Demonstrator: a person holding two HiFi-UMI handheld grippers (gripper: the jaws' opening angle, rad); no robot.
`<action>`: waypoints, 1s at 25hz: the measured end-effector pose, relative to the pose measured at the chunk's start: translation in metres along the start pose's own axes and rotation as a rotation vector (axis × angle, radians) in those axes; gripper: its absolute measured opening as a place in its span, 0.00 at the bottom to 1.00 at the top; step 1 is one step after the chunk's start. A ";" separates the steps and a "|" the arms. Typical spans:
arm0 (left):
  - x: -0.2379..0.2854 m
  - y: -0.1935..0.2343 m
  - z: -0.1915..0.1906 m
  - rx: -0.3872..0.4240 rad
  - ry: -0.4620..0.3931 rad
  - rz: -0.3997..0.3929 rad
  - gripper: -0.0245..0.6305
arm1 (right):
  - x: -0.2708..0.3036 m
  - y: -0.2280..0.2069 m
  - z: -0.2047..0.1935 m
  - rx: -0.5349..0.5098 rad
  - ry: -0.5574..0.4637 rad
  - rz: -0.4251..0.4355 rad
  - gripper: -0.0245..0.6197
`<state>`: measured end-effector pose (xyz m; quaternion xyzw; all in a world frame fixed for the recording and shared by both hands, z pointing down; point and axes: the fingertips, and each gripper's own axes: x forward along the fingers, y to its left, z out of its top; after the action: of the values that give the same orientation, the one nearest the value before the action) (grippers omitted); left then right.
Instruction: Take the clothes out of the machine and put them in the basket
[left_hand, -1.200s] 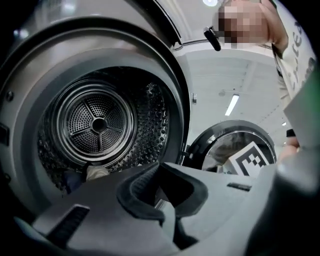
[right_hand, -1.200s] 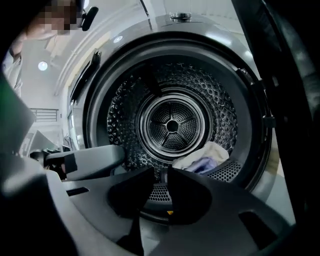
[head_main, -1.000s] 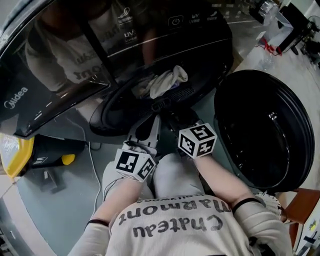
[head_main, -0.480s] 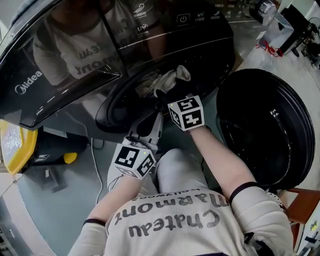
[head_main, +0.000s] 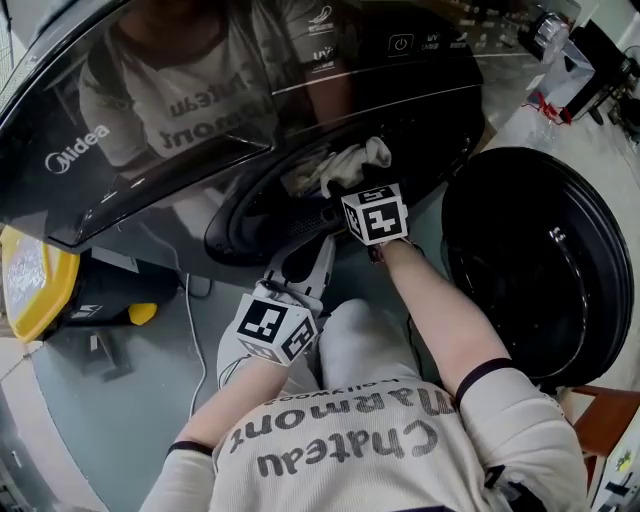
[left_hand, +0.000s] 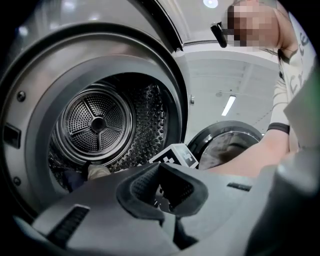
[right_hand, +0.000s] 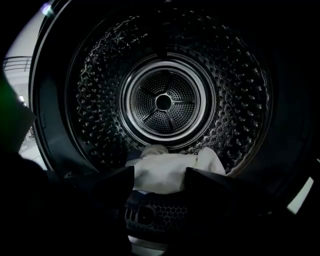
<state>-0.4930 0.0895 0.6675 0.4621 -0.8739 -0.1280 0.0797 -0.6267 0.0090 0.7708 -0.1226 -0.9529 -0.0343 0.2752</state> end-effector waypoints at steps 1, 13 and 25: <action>0.000 0.001 0.000 -0.002 -0.001 0.001 0.05 | 0.002 -0.001 -0.003 0.007 0.011 -0.004 0.55; -0.001 0.006 -0.004 -0.011 0.000 0.010 0.05 | 0.009 -0.005 -0.017 0.038 0.024 -0.025 0.35; 0.002 0.008 -0.002 -0.029 -0.024 -0.012 0.05 | 0.009 -0.003 -0.018 0.061 0.003 -0.031 0.13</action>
<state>-0.5000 0.0917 0.6715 0.4647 -0.8700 -0.1465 0.0751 -0.6256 0.0061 0.7913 -0.0994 -0.9549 -0.0095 0.2798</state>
